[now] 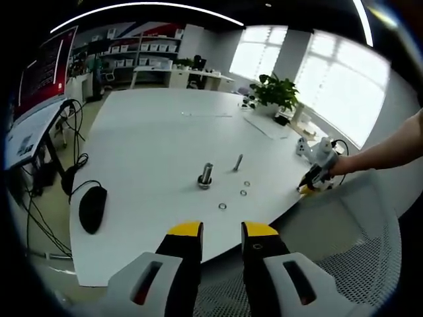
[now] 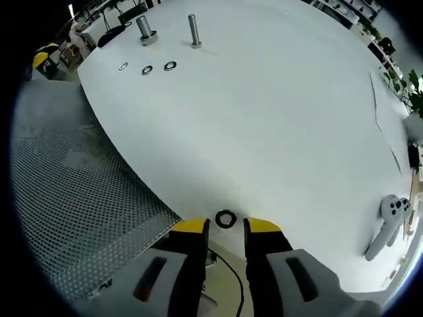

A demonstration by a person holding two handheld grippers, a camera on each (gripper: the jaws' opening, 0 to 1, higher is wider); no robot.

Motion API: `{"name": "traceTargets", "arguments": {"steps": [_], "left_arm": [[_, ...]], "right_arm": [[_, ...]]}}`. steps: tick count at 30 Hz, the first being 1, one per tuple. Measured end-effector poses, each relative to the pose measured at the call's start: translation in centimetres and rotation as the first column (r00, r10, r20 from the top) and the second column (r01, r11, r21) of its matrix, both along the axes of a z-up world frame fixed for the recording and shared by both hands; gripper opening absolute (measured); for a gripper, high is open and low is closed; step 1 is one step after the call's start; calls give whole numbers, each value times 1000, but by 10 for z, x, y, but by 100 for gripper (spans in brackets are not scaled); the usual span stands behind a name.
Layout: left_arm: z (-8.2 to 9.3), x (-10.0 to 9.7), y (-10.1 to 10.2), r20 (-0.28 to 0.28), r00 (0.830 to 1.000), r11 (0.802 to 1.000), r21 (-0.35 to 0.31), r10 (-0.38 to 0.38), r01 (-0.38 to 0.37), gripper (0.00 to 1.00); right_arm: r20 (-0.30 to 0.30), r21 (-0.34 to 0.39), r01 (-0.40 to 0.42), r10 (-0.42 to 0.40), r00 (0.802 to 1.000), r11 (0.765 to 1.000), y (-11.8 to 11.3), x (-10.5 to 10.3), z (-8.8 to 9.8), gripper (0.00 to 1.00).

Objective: Place the washer onto the threaded stud by aligning its center hole with the stud, sliding it down to the base, and recovering from edge contact or off-axis alignment until the washer reaches the visible bottom stop.

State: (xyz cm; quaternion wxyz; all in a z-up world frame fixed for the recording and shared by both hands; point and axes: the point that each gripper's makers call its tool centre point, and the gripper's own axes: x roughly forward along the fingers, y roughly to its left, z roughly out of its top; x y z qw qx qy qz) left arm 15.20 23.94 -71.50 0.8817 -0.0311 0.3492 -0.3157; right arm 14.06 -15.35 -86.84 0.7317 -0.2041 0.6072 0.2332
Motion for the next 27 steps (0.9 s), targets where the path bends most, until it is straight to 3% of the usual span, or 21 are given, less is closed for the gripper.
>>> {"name": "traceTargets", "arguments": {"steps": [13,19,23,27], "left_arm": [[0,1,1,0,1000,1000,1,8,-8,20],[0,0,0,-1,1000,1000,6,7,-7,20],[0,1,1,-3,1000,1000,2,15,-15,20],[0,1,1,-2,1000,1000,1,15,-15,20]], "right_arm": [[-16,-17,-20,20,1000,1000,-1,3,0,16],[-46,-56,-49,47,998,997,1,3,0,16],[-70,-129,-129,120,990,983,6,1,1,15],[-89,-135,-105,93,992,985,2,2,-1,15]]}}
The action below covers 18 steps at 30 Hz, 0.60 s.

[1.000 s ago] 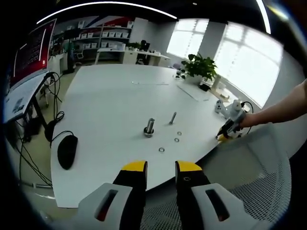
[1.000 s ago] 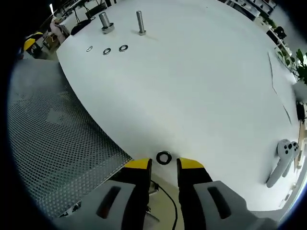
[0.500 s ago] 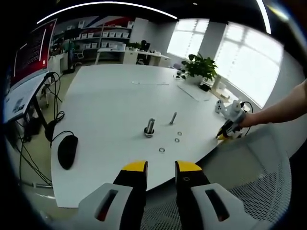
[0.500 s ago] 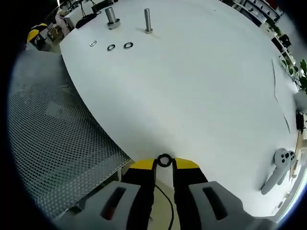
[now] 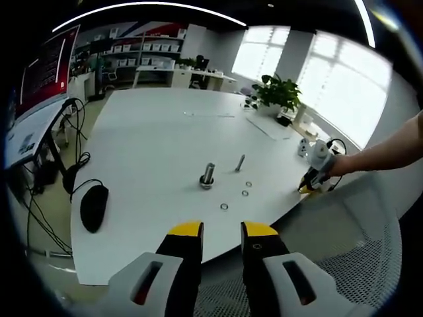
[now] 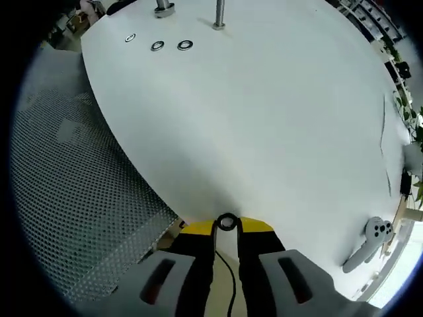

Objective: Place the washer onto the threaded stud by aligning its center hole with the stud, sliding it down to the base, and recovering from edge contact or off-axis alignment until the washer reaches the visible bottom stop.

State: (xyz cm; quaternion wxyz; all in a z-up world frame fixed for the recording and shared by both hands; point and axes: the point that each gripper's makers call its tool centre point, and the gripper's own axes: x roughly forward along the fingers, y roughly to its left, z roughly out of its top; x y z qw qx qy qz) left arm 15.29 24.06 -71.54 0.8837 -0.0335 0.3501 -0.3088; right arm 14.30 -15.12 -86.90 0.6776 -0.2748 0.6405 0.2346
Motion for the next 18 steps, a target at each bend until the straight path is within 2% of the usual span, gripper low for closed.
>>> {"name": "traceTargets", "arguments": {"steps": [3,7,10,13,18], "left_arm": [[0,0,-1,-1,1000,1000,-1,-3,3,20],[-1,-1,-1,-2,1000,1000,1,-7,7,20],[0,0,-1,0,1000,1000,-1,-5,5,20],[1,0,0,3,1000,1000,-5,-1,1,20],[0,0,0,3,1000,1000,-4,1,-1,20]], "right_arm": [[6,13,2,-2,1000,1000,-1,-1,0,14],[21,44,51,-52,998,998,1,1,2,14],[25,58,41,-42,999,997,8,2,2,14],[34,73,28,-30,999,997,19,7,3,14],[85,133,10,-21,996,991,48,30,16,14]]}}
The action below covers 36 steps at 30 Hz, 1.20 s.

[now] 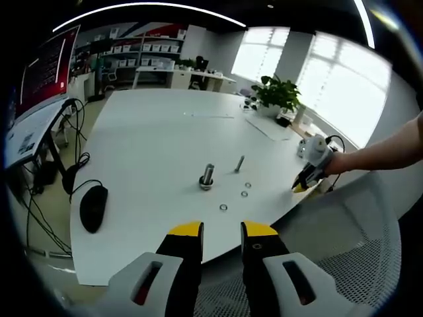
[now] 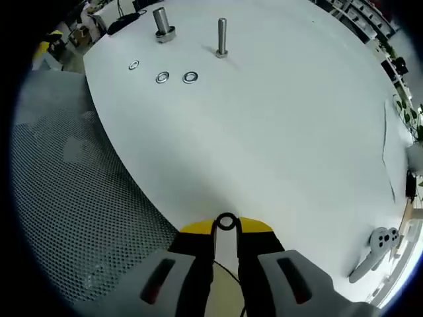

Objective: Place the washer onto the threaded stud by aligning its center hole with the stud, sliding it down to the base, and recovering from edge contact or off-axis alignment until the washer reaches the visible bottom stop.

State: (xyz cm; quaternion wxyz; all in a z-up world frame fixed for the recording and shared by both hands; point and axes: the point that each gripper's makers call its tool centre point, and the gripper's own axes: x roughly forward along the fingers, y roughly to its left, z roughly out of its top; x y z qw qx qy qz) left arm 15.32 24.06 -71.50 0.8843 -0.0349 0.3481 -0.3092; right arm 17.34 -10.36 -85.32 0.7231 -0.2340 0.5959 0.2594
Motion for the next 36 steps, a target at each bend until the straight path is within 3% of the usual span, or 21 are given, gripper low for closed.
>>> {"name": "traceTargets", "arguments": {"steps": [2,17,22,36], "left_arm": [[0,0,0,-1,1000,1000,0,2,-2,20],[-1,1,3,-4,1000,1000,-1,16,-16,20],[-1,1,3,-5,1000,1000,0,14,-14,20],[0,1,3,-4,1000,1000,-5,18,-18,20]], "right_arm": [[67,45,-15,12,998,999,18,20,12,14],[175,131,-130,107,979,983,94,93,54,14],[194,130,-153,126,973,980,105,111,57,14],[195,114,-206,181,964,972,124,132,55,14]]}}
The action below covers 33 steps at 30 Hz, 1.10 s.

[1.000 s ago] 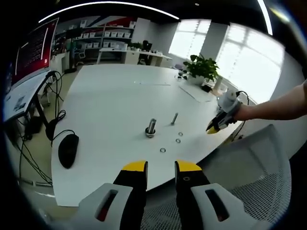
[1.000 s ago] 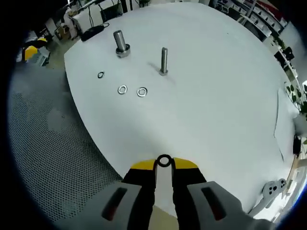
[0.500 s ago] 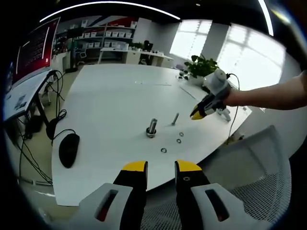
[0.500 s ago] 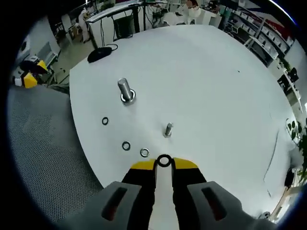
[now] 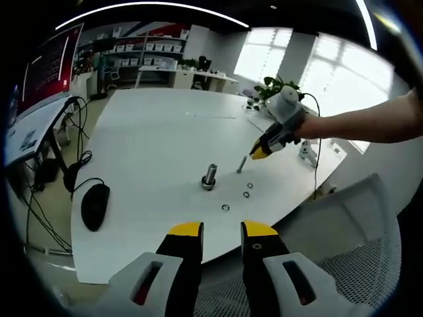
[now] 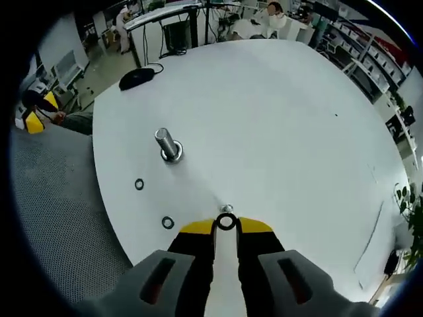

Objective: Place the washer onto the threaded stud by aligning its center hole with the stud, sliding it down to the base, and recovering from edge contact or off-axis alignment until the washer reaches the visible bottom stop.

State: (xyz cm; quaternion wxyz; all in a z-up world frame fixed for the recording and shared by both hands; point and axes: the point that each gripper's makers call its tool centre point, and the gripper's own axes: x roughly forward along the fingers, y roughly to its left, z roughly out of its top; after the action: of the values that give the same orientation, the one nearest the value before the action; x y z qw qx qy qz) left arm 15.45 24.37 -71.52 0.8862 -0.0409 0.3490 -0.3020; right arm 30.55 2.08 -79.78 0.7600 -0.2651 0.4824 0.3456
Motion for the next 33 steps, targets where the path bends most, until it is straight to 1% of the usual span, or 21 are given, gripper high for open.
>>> {"name": "traceTargets", "arguments": {"steps": [7,19,22,26,29,32,33], "left_arm": [[0,0,-1,1,1000,1000,-2,-4,4,20],[0,0,-1,1,1000,1000,-7,-5,5,20],[0,0,-1,0,1000,1000,-7,-7,7,20],[0,0,-1,-4,1000,1000,-9,-7,7,20],[0,0,-1,-5,1000,1000,-8,-4,4,20],[-1,-1,0,-9,1000,1000,-7,-5,5,20],[-1,0,-1,-9,1000,1000,-6,-5,5,20]], "right_arm": [[6,-23,-23,23,1000,999,3,5,-7,14],[-21,-30,-16,16,1000,999,6,8,-18,14],[-32,-39,-21,20,999,999,6,7,-25,14],[-53,-24,10,-11,999,1000,7,6,-32,14],[-62,-31,14,-16,998,999,5,5,-41,14],[-68,-64,-19,14,998,998,2,2,-52,14],[-72,-63,-17,12,997,998,2,0,-54,14]]}}
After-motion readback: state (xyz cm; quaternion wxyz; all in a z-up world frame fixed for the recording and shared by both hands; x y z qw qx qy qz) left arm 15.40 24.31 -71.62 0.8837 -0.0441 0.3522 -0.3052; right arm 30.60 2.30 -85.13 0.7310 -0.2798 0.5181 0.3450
